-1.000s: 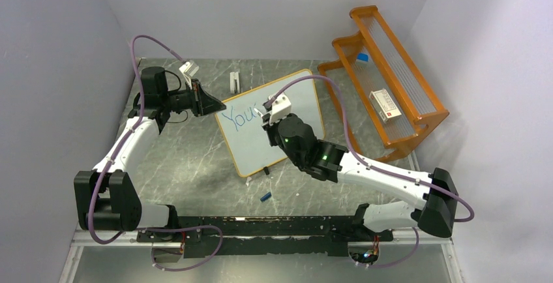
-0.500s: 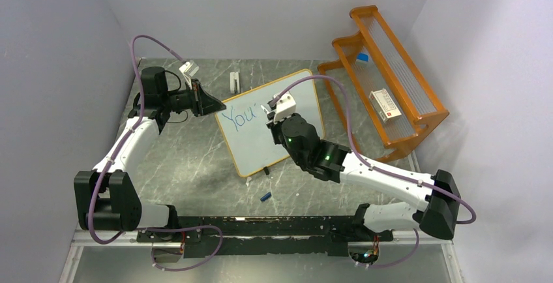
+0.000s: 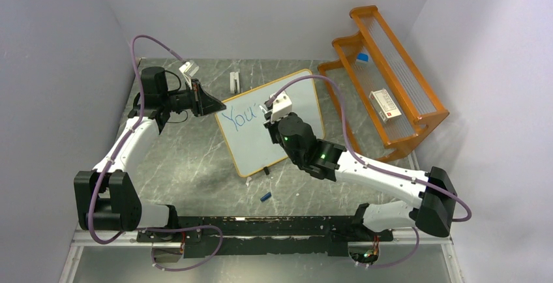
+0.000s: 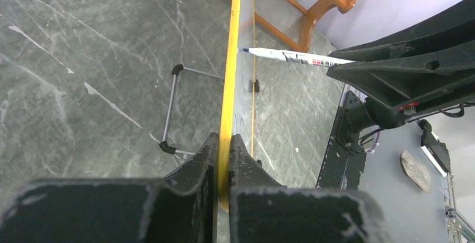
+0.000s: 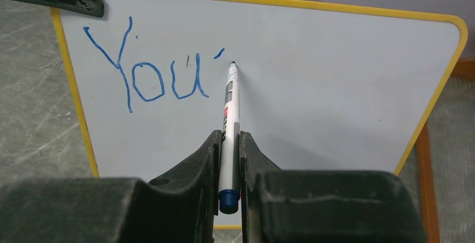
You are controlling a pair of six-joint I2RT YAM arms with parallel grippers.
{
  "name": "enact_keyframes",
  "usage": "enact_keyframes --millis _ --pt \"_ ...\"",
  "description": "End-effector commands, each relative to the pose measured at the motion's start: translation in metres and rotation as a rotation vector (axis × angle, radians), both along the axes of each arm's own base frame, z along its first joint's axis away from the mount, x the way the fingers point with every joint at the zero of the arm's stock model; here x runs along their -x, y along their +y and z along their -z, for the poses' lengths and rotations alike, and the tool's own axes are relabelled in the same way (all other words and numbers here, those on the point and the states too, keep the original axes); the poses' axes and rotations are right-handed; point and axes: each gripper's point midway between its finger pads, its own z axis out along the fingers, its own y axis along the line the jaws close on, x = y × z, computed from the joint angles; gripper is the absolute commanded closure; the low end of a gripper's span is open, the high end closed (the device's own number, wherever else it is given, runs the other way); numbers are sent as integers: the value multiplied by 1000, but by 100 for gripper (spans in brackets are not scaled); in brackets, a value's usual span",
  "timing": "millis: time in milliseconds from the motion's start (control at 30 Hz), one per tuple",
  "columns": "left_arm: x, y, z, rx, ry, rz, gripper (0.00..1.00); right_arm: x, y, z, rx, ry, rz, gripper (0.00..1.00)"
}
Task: Write a sentence on the whiteboard
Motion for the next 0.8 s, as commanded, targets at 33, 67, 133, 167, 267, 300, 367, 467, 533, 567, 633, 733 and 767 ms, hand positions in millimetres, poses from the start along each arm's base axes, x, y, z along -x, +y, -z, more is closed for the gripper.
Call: enact_keyframes --millis 33,67,133,167,267,300,367,467,533,567,633,733,767 --pt "-8 8 2 -27 -46 -20 95 -7 4 -11 -37 -24 4 100" --pt "-8 8 2 -27 -44 -20 95 -7 4 -10 -36 -23 3 100" --pt "-8 8 2 -25 -45 -20 95 -7 3 -9 -30 -19 5 100" --pt "-8 9 2 -25 -46 -20 95 -7 3 -8 -23 -15 5 100" --pt "-8 9 1 -23 -45 -19 95 -5 0 -4 -16 -1 8 100" --pt "-8 9 1 -23 -47 -20 95 -4 -1 -3 -13 4 9 100" --pt "-8 9 1 -21 -46 -20 95 -3 -2 -2 -16 12 10 100" --pt "-8 9 0 -20 -47 -17 95 0 -6 5 9 39 12 100" --pt "-7 9 1 -20 -45 -18 95 1 -8 10 20 54 14 100" --pt "-8 9 1 -20 -47 -18 95 2 -9 11 23 59 17 100" --pt "-8 9 1 -20 -47 -20 95 3 -10 13 27 69 18 100" --pt "-7 9 0 -18 -49 -14 95 6 -13 17 30 83 20 100" --pt "-7 9 0 -18 -50 -15 95 7 -13 17 31 86 17 100"
